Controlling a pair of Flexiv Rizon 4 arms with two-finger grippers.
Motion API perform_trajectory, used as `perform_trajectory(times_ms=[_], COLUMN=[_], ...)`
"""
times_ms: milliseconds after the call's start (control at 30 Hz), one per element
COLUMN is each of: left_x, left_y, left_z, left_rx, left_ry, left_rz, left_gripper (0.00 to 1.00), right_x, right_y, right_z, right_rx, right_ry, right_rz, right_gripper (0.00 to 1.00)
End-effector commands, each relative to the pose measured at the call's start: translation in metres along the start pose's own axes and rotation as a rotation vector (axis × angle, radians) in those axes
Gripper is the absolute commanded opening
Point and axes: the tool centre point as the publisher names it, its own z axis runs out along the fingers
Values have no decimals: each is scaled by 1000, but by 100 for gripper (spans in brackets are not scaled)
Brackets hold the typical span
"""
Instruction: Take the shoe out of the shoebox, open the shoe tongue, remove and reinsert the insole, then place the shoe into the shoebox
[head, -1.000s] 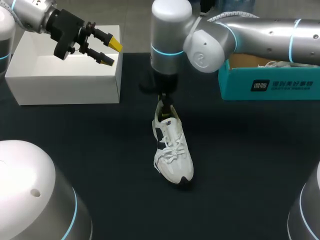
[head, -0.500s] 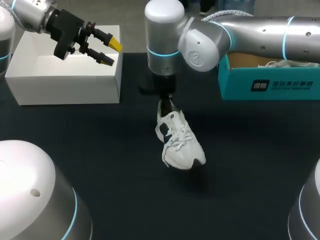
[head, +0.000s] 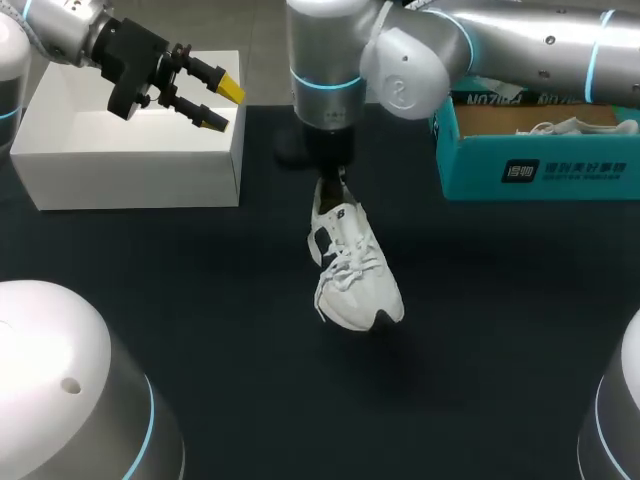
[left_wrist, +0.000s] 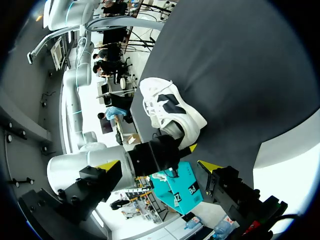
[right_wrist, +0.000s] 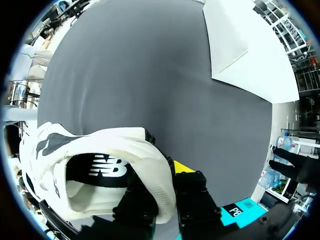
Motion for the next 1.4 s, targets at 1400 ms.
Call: perform_trajectory(times_ms=[1400], left_x=[0], left_y=[-1], left_z=[0], left_rx=[1], left_ry=[3], left_rz=[1], left_gripper=[100], right_x=[-1], right_y=[-50], right_z=[-171], right_rx=[26], right_ry=[-188], right_rz=[-103], right_gripper=[0])
